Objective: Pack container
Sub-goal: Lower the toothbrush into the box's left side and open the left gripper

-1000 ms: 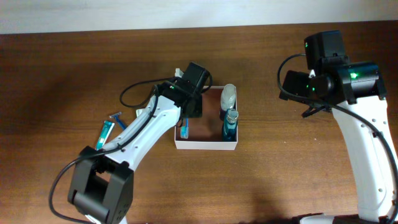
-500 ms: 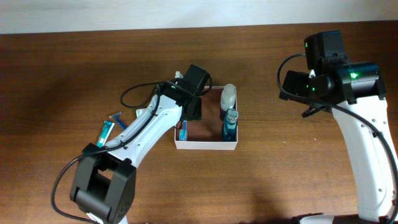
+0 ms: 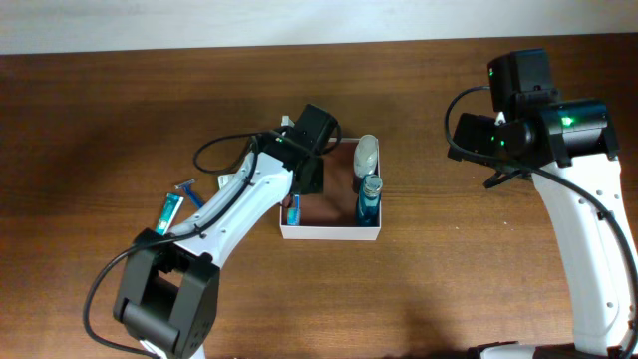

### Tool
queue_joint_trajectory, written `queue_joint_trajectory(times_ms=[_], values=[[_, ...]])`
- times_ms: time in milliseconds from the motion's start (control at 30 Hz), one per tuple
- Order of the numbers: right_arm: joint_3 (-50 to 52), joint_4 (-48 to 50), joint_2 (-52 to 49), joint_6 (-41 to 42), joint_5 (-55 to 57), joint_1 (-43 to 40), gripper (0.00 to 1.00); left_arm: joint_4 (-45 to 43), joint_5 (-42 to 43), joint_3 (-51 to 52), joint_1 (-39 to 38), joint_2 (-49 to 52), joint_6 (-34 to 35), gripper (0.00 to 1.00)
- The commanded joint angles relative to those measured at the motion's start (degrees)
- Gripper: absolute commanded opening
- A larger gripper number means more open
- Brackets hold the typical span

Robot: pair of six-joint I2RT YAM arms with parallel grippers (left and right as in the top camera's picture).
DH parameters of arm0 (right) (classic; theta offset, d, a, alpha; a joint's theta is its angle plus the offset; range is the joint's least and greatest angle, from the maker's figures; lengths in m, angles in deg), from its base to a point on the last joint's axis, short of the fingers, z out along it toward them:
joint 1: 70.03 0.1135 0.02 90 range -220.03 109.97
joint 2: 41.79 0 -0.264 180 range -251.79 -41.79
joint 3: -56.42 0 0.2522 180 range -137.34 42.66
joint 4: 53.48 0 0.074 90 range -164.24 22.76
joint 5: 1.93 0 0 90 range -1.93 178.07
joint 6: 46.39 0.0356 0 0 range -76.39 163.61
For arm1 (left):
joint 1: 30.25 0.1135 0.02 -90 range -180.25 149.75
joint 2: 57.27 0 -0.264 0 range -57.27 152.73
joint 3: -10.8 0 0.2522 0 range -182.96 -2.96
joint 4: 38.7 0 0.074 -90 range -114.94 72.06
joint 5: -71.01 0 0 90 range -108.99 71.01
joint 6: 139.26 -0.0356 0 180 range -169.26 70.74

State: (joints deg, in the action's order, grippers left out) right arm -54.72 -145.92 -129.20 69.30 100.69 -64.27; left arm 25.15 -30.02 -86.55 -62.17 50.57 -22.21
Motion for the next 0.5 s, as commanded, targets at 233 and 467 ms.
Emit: queue_joint_trajectory(times_ms=[233, 467], values=[[-0.76, 0.02, -0.07, 0.02, 0.52, -0.26, 0.98, 0.57, -0.66, -0.57, -1.31, 0.98, -0.13, 0.01], [-0.76, 0.02, -0.07, 0.02, 0.52, -0.26, 0.98, 0.48, -1.05, -0.55, -1.31, 0.98, -0.11, 0.01]])
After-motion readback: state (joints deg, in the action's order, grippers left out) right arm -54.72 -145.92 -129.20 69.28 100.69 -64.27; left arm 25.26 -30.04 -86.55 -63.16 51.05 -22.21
